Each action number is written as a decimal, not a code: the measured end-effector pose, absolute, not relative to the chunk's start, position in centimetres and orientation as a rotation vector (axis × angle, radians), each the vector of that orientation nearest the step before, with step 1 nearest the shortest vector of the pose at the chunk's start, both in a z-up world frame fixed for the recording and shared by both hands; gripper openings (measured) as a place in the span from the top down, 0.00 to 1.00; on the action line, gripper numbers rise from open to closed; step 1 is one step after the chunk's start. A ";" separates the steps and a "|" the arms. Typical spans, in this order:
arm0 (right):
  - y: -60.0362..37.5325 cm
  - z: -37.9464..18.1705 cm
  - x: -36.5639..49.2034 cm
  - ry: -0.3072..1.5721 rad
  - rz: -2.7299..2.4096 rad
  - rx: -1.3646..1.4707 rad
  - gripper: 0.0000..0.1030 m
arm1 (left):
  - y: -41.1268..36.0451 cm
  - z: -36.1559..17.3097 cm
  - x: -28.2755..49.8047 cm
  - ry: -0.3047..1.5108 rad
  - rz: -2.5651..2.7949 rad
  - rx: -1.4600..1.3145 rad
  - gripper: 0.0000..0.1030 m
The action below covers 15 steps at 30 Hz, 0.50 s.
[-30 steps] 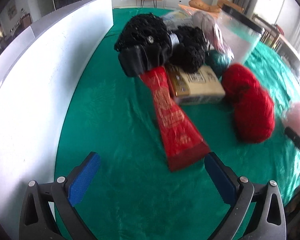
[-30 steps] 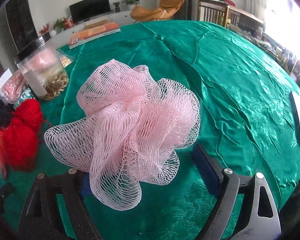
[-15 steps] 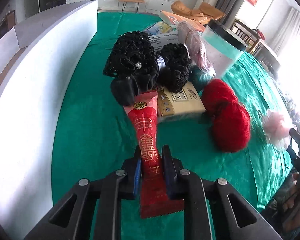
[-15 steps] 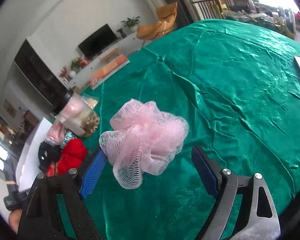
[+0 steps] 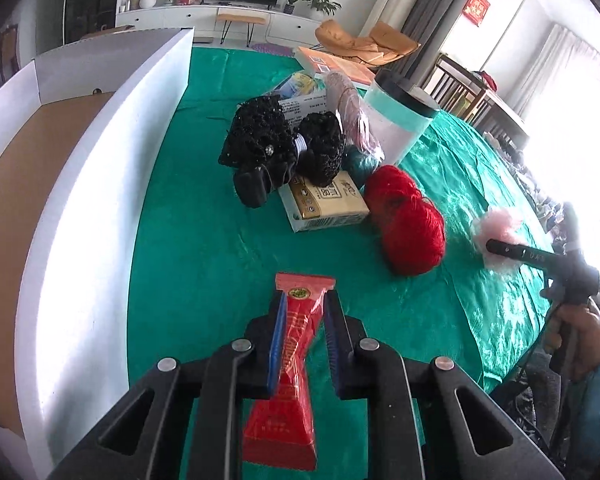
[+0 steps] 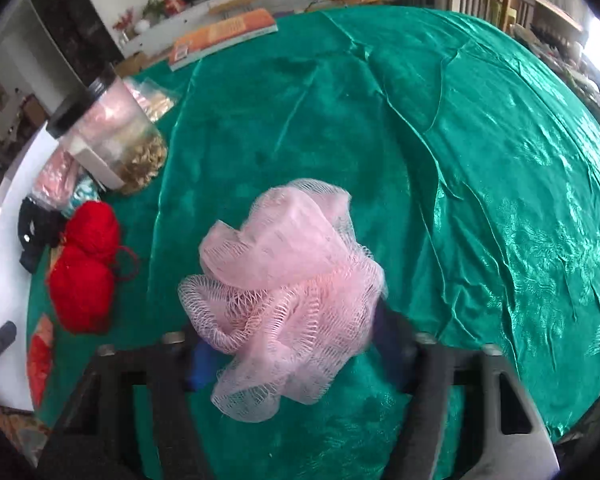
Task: Organize soft objects
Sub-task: 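Carry the red tube and pink puff into the white box and release both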
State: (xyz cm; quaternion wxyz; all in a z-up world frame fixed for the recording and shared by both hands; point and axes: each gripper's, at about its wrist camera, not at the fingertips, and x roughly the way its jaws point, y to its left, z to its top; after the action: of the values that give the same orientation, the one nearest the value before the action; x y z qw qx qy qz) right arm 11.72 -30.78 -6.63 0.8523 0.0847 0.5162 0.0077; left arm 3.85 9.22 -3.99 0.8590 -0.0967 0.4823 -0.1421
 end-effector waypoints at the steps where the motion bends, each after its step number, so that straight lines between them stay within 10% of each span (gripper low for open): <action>1: -30.9 -6.2 11.2 1.067 0.020 0.184 0.61 | 9.1 -4.2 3.8 1.018 -0.303 -0.188 0.82; 12: -30.9 -4.6 8.3 0.956 0.060 0.261 0.60 | 7.5 -4.3 1.9 0.978 -0.339 -0.083 0.78; 15: -31.0 -4.6 7.7 0.935 0.061 0.279 0.59 | 6.9 -4.5 1.6 0.970 -0.311 -0.018 0.22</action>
State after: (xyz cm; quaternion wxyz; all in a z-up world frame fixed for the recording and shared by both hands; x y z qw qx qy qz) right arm 7.67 -30.96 -4.55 0.8828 0.1340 0.4492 0.0294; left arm 1.62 6.89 -4.47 0.8731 -0.0084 0.4642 -0.1490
